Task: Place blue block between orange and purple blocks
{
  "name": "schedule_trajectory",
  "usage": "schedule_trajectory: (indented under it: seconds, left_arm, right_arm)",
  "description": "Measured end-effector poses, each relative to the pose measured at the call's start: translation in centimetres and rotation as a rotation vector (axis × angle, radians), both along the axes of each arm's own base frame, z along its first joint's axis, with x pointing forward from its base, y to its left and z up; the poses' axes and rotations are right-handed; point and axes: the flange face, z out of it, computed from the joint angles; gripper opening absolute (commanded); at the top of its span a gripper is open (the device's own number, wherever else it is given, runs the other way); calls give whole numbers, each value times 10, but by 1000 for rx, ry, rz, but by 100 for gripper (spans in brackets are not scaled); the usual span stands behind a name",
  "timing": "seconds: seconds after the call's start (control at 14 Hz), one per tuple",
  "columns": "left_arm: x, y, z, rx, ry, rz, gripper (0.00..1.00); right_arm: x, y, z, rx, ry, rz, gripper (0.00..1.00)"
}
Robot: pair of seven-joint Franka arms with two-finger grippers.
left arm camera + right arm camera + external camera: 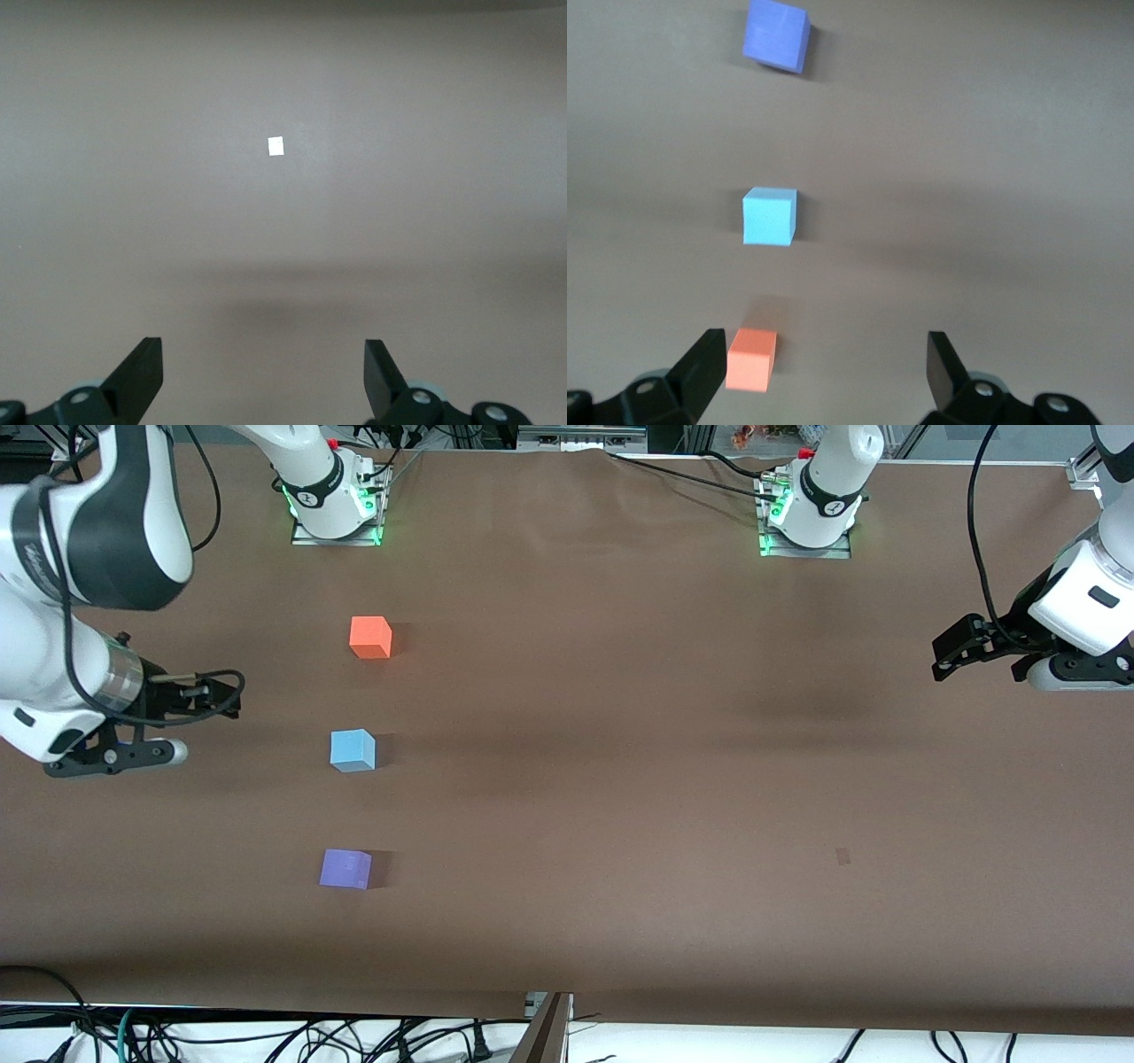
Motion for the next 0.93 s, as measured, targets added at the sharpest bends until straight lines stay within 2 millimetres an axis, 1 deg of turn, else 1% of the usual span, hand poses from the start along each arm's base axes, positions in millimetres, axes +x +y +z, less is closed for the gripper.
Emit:
schedule_trajectory:
  seconds: [0.14, 0.21, 0.29, 0.36, 0.43, 0.57, 0.64, 0.71, 0.79, 0.93]
  left_arm:
    - [0, 0, 0, 0, 0, 0, 100]
    - [0, 0, 0, 0, 0, 0, 100]
    - [0, 0, 0, 0, 0, 1, 100]
    - [0, 1, 0, 0, 0, 1, 100]
    - [0, 1, 0, 0, 0, 1, 100]
    - [0, 1, 0, 0, 1, 2, 100]
    - [0, 1, -1, 0, 1, 2, 100]
    - [0, 1, -1, 0, 1, 2, 100]
    - [0, 1, -1, 0, 1, 2, 100]
    - [0, 1, -1, 0, 1, 3, 100]
  right_arm:
    - [-4, 10, 18, 8, -7, 18, 100]
    - [-9, 11, 27, 14, -8, 26, 100]
    - [-14, 8, 38, 16, -10, 30, 100]
    - [-19, 0, 51, 18, -27, 29, 100]
    - [-25, -13, 68, 29, -50, 19, 100]
    - [-41, -41, 100, 48, -93, -11, 100]
    - [-50, -50, 112, 52, -108, -21, 100]
    - [-59, -55, 120, 55, -115, -28, 100]
    - [-66, -55, 121, 57, -111, -27, 100]
    - [-72, -44, 116, 56, -95, -52, 100]
